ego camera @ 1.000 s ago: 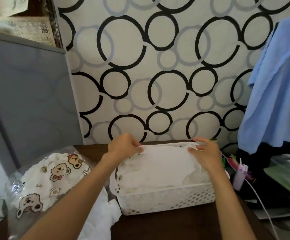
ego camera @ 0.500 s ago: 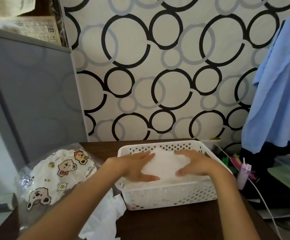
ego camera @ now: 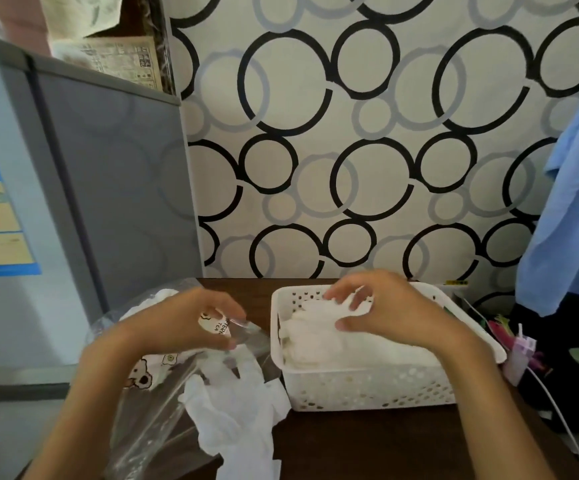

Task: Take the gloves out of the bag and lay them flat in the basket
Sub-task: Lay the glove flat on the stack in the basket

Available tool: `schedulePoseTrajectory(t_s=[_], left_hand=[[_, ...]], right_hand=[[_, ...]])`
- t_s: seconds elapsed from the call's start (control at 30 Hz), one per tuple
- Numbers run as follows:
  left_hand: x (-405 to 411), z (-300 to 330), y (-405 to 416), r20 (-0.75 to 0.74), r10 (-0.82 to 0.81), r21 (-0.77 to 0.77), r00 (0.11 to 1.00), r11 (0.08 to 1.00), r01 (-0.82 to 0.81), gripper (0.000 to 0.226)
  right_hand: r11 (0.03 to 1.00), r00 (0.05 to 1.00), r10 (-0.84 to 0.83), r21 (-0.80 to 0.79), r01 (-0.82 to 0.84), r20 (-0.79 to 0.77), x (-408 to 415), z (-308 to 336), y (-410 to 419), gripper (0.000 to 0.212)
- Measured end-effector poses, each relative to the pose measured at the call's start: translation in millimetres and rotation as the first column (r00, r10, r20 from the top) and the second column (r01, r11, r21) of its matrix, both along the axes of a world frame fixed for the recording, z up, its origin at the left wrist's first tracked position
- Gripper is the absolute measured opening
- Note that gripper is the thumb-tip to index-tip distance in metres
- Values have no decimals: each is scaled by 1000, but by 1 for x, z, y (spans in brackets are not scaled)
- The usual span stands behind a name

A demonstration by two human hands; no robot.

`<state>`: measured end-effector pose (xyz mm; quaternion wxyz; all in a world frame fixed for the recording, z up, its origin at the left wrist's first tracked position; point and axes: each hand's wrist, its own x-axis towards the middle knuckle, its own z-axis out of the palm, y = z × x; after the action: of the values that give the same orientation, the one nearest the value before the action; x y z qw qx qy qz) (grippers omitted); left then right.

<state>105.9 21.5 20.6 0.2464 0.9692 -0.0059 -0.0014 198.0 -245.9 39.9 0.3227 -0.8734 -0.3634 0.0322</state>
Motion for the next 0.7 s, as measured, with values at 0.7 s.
schedulePoseTrajectory(t_s=[0.7], left_hand=[[-13,3,11,67,-77,-498,995,861,100,66]], right_hand=[[970,967,199,175,-171,-161,-57,-3,68,21]])
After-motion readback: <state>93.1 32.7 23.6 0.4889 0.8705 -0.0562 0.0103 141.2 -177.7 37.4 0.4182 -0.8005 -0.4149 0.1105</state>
